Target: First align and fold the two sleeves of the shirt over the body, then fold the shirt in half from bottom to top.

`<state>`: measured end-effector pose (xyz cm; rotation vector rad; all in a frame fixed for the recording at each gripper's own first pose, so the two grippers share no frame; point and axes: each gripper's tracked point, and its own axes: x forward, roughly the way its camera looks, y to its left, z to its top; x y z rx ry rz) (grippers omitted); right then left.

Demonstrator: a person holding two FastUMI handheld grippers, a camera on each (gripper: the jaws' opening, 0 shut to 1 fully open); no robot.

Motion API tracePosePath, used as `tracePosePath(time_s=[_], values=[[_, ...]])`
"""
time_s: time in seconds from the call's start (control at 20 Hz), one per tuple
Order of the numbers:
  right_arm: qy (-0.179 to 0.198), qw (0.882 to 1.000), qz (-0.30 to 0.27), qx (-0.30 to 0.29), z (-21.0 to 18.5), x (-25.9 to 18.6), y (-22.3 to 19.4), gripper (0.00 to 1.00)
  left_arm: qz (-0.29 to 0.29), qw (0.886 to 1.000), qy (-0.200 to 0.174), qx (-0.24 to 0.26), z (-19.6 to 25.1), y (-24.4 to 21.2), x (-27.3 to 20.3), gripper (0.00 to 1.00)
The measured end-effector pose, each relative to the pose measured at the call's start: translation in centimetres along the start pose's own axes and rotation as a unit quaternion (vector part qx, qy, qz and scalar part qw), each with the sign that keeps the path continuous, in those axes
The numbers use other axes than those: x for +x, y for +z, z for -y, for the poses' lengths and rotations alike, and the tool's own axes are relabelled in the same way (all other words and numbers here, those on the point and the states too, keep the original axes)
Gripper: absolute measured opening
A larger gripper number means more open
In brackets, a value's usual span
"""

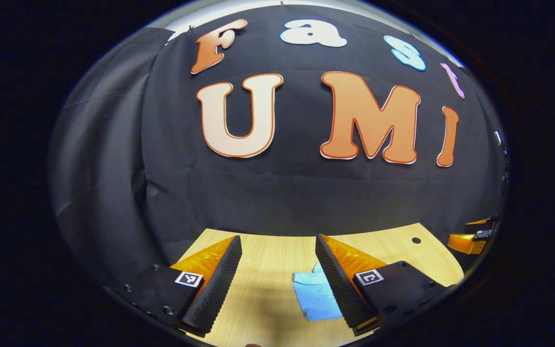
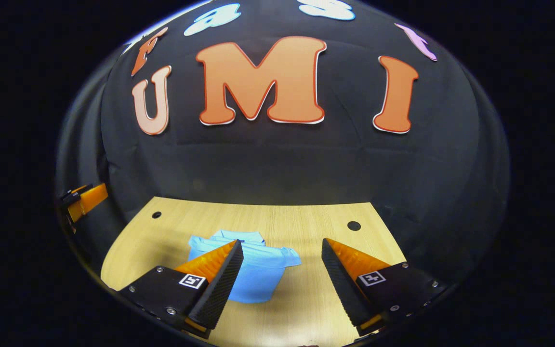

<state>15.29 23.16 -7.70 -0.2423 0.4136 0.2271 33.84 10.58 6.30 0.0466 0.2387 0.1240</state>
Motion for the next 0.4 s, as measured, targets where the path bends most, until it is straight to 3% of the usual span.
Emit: tracePosePath(time_s=[0.4], values=[[-0.011,0.999,0.029,0.018,-0.7,-7.2,-1.5,0.99,0.031,0.999,0.007,0.009,-2.7,0.2,-7.4,1.00]])
